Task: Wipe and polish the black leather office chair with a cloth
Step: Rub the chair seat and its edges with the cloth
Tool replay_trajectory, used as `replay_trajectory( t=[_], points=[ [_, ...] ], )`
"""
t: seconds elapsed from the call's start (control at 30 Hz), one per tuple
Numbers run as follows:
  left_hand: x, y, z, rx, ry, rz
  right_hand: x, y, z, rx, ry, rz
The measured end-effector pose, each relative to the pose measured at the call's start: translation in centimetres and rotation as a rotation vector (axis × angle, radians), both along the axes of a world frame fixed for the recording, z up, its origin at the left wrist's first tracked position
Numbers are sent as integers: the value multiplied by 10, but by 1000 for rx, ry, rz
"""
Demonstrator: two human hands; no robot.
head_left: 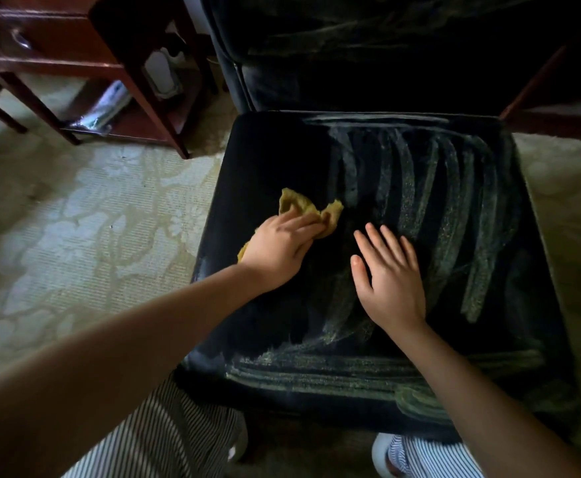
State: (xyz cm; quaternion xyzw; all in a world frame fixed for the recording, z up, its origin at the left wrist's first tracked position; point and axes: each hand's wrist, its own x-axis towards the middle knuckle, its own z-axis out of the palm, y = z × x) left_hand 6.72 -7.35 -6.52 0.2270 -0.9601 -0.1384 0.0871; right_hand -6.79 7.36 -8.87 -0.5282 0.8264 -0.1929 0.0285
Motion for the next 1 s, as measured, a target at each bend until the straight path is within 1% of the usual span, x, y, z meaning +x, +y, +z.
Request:
replay_trajectory(
  t=[0.2,0.27,0.37,0.43,0.5,0.6,0.67,0.77,0.83,0.9,1.0],
  points=[
    [37,56,2,50,14,-25,-5,0,1,2,17,20],
    [48,73,3,87,14,-67,-5,2,1,10,7,33],
    [58,81,4,195,24,-175,-8,8,-1,5,9,49],
    [54,72,10,298,80,-186,-12,10,-2,-12,24,64],
    [39,47,17,295,152,-95,-15,7,0,-33,32,76],
    [2,-7,28,172,243,154,-12,4,1,-16,25,84],
    [-26,-45,36,125,290,293,-12,3,0,2,38,84],
    [-62,-90,36,169,229,414,-11,3,-3,12,57,85],
    [-78,-105,21,168,133,447,-13,4,-4,-21,51,84],
    [-85,-107,4,83,9,429,-14,5,-6,-48,61,83],
    [-86,-108,-8,2,23,416,-14,4,-7,-50,76,84]
  ],
)
